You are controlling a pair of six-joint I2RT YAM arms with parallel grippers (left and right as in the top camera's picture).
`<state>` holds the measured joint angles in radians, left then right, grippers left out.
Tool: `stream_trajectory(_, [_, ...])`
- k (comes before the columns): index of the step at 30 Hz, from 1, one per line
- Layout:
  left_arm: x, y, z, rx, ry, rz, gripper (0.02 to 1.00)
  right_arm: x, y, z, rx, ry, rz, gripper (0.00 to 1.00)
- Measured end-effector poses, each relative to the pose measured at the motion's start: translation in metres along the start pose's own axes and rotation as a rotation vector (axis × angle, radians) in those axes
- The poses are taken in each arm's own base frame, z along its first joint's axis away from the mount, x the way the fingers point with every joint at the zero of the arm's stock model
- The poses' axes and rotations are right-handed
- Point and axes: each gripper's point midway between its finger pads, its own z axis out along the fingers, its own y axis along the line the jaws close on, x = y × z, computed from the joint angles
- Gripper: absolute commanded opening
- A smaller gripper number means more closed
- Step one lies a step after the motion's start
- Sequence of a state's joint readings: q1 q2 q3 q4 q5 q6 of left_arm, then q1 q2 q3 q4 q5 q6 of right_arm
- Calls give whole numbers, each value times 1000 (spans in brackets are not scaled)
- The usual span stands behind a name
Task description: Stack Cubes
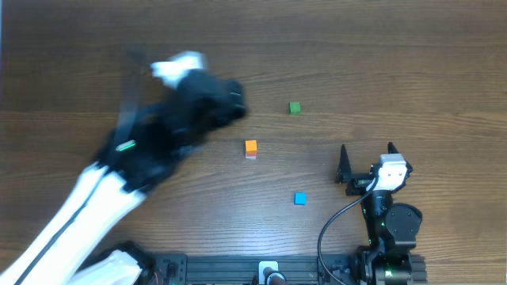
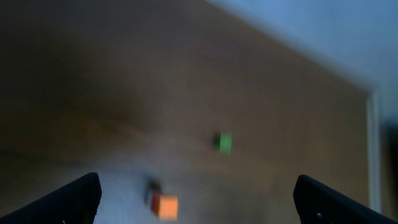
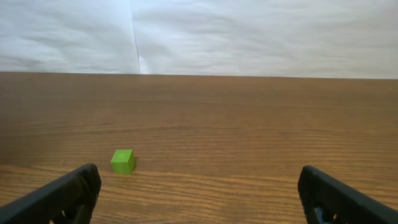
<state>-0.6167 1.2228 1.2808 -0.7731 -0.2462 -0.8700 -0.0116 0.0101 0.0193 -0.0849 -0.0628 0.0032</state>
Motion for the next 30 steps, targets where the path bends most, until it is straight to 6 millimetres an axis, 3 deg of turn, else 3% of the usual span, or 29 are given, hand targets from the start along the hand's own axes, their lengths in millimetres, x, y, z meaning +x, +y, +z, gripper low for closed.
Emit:
stream_trajectory(3, [-35, 42, -20, 3, -142, -77, 985, 0, 0, 0, 0, 0, -1, 993])
stream_trajectory(6, [-52, 85, -25, -10, -271, -94, 976, 0, 0, 0, 0, 0, 0, 991])
stream_trajectory(10, [-52, 141, -40, -52, -430, -34, 969, 0, 0, 0, 0, 0, -1, 991])
stream_trajectory(14, [-42, 167, -54, -54, -553, 78, 965, 0, 0, 0, 0, 0, 0, 991])
stream_trajectory(18, [-26, 184, -57, -52, -621, 181, 950, 0, 0, 0, 0, 0, 0, 993])
stream_trajectory(21, [-14, 184, -54, -20, -645, 249, 934, 0, 0, 0, 0, 0, 0, 993])
stream_trajectory(30, [-8, 158, -68, 122, -801, 436, 864, 0, 0, 0, 0, 0, -1, 991])
